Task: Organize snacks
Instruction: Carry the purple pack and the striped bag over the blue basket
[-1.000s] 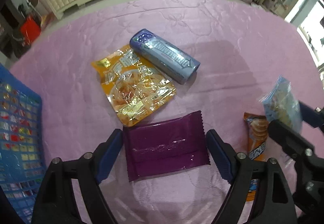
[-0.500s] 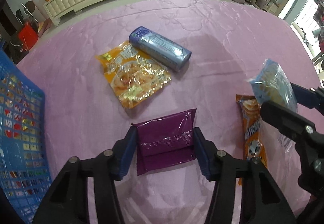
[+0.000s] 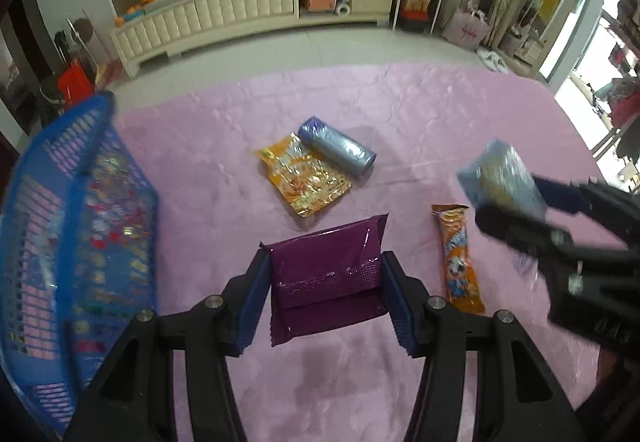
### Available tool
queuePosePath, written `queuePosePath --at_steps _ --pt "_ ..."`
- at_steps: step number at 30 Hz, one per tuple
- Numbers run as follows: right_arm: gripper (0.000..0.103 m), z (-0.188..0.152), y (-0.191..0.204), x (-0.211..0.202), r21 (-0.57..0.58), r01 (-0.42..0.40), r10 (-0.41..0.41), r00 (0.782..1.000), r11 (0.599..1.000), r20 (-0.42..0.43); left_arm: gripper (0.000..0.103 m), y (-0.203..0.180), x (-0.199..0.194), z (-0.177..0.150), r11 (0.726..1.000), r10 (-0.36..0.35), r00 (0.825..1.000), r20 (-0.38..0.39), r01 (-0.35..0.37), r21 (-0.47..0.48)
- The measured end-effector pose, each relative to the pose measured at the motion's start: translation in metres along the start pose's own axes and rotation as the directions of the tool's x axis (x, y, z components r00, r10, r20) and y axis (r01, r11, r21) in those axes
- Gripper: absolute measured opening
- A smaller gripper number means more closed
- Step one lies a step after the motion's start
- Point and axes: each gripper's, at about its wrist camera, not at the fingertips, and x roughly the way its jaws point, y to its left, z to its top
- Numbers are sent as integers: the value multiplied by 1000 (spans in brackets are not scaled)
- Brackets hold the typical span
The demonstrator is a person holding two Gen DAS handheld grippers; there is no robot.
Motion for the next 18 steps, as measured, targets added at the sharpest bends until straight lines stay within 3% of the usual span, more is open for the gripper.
queuePosePath --at_steps 10,18 --pt "58 7 64 -67 -54 9 -4 997 999 82 52 36 -78 -8 1000 -19 992 123 21 -9" --pt "58 11 111 -85 -77 -21 28 995 997 98 52 75 -123 -20 1000 2 980 201 2 -18"
